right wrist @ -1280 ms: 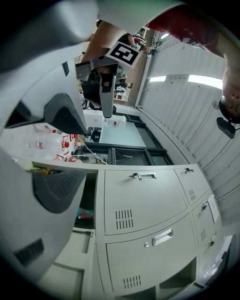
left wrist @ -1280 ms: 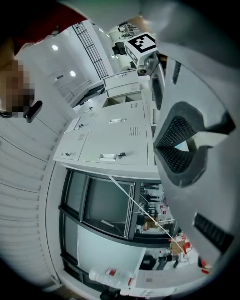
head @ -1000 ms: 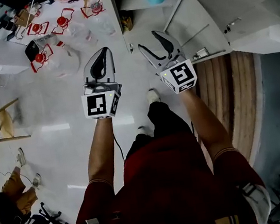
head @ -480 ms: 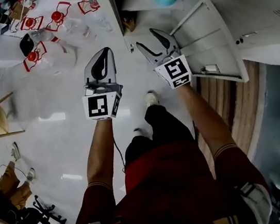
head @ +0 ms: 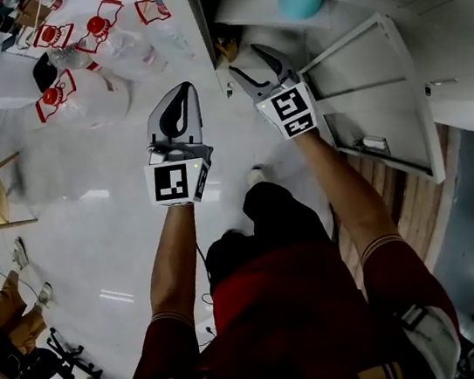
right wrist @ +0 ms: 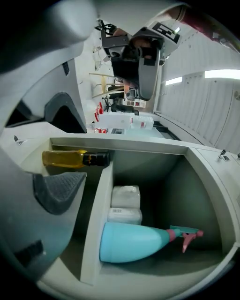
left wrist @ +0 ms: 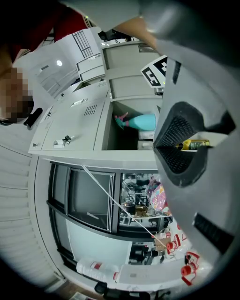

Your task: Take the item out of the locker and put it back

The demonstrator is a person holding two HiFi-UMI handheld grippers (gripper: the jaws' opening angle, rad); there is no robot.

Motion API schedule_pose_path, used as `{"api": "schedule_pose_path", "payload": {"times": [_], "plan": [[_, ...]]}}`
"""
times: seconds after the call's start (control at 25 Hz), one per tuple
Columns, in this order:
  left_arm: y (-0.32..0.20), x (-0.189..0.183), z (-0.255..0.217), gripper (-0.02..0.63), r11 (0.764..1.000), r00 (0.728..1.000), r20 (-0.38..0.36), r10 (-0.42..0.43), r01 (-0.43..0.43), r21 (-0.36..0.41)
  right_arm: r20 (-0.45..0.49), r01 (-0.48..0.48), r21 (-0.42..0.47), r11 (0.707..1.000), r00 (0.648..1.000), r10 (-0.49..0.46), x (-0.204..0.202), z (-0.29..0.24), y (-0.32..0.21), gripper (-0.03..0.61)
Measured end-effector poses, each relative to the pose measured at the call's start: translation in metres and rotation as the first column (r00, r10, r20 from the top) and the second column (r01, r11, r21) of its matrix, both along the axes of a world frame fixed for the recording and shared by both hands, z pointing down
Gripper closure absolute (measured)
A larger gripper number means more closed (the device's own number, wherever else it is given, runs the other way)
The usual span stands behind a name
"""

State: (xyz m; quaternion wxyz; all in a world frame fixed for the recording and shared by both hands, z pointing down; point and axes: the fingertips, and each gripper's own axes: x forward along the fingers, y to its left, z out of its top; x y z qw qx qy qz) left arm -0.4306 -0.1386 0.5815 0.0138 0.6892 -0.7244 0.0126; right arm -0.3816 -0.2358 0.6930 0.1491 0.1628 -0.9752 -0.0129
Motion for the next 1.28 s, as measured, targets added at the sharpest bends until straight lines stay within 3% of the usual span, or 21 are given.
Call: {"api": "schedule_pose_path", "payload": {"times": [0.6,1.28], "plan": [[-0.010,-0.021,0.032,0.606,1.000,1.000,0.001,-0.026,0.026,-0.011,-0.084,0.073,0.002,0.997,0.994,-0.072,-0.044,0.059,-0.031,0.345],[-0.008,-0.032,0.044,0.606,0.998,0.999,0.027,-0.035,0.037,-0.051,-0.088,0.159,-0.020,0.987,0.983,-0.160,-0.061,0.070,-0.038,0.385]]}}
